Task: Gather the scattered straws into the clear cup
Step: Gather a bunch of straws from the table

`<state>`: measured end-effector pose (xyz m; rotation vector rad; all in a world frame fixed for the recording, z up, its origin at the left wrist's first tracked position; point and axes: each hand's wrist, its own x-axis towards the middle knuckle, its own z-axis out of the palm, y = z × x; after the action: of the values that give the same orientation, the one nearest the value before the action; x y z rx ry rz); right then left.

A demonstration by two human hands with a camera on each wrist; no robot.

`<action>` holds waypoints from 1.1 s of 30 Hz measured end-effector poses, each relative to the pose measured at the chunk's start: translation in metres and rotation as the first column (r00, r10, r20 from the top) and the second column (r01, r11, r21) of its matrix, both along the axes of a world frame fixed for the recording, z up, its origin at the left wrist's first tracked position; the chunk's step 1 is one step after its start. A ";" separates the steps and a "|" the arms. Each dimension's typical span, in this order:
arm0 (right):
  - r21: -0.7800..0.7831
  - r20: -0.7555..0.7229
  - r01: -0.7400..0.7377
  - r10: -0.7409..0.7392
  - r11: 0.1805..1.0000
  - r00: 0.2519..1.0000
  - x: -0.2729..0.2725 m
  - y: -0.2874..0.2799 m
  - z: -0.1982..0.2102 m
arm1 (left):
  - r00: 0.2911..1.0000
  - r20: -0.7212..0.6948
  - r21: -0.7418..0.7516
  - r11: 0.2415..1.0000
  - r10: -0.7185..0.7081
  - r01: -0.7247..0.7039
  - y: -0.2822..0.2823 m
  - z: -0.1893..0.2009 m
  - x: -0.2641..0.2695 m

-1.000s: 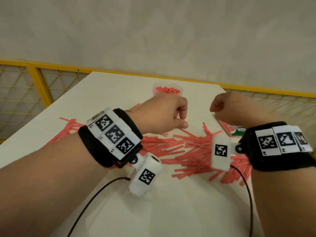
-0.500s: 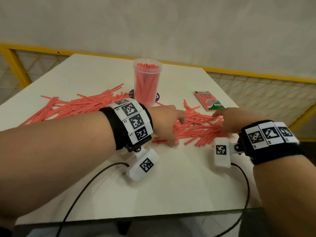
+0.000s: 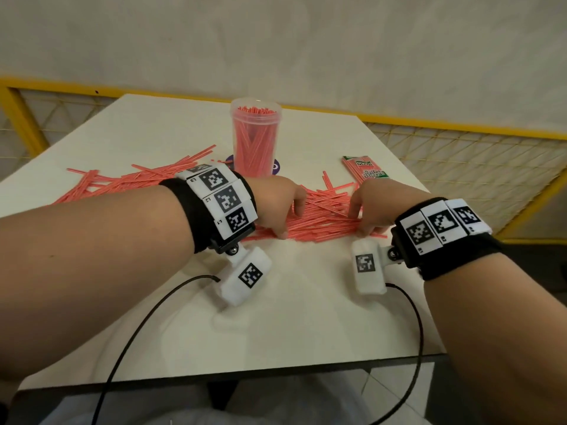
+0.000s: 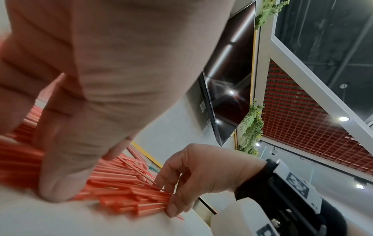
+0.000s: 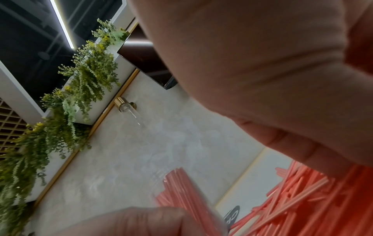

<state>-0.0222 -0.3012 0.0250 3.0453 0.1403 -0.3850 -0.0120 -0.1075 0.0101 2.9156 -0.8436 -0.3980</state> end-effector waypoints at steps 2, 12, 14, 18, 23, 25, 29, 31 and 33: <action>-0.002 0.012 -0.020 0.020 1.000 1.000 0.000 0.006 0.000 | 1.000 -0.011 0.020 1.000 -0.007 0.007 0.004 0.003 0.001; 0.182 -0.010 -0.106 0.110 0.978 0.994 0.008 0.029 -0.005 | 1.000 0.002 0.041 0.999 0.018 -0.019 0.005 0.002 0.004; 0.257 0.021 -0.040 0.036 0.965 0.999 0.016 0.020 -0.002 | 0.999 0.027 0.052 0.998 0.035 -0.036 0.009 0.000 0.004; 0.224 0.167 0.038 -0.077 0.974 0.983 0.038 0.000 0.003 | 0.997 0.023 0.053 0.996 0.073 -0.074 0.018 -0.001 0.003; -0.025 0.044 0.030 -0.029 0.999 0.999 0.051 0.003 -0.010 | 0.997 -0.002 0.053 0.995 0.079 -0.079 0.022 -0.002 0.003; -0.089 -0.023 -0.012 0.010 0.996 1.000 0.049 0.006 -0.013 | 0.997 0.009 0.059 0.995 0.074 -0.075 0.024 -0.001 0.005; -0.114 -0.050 -0.103 0.098 0.988 0.994 0.043 0.015 -0.012 | 0.996 0.023 0.107 0.991 0.082 -0.084 0.027 0.002 0.006; -0.078 -0.033 -0.132 0.130 0.988 0.991 0.040 0.019 -0.012 | 0.995 0.030 0.117 0.989 0.091 -0.094 0.028 0.002 0.007; 0.035 -0.012 -0.147 0.147 0.989 0.989 0.037 0.021 -0.012 | 0.994 0.038 0.133 0.985 0.102 -0.106 0.027 0.002 0.007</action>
<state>0.0149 -0.2803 0.0127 3.0398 0.3734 -0.3983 -0.0049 -0.0805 0.0121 3.0817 -0.6902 -0.4174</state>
